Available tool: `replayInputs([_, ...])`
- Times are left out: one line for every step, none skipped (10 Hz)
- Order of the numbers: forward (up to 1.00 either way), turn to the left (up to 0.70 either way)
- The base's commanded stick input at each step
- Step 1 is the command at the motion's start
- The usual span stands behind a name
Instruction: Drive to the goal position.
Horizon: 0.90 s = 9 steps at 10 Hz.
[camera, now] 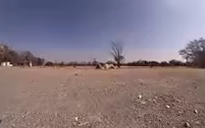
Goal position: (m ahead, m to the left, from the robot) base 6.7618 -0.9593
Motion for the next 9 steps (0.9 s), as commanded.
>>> replayInputs([0.50, 0.00])
replayInputs([0.50, 0.00])
replayInputs([0.50, 0.00])
replayInputs([0.50, 0.00])
replayInputs([0.50, 0.00])
replayInputs([0.50, 0.00])
replayInputs([0.50, 0.00])
replayInputs([0.50, 0.00])
replayInputs([0.50, 0.00])
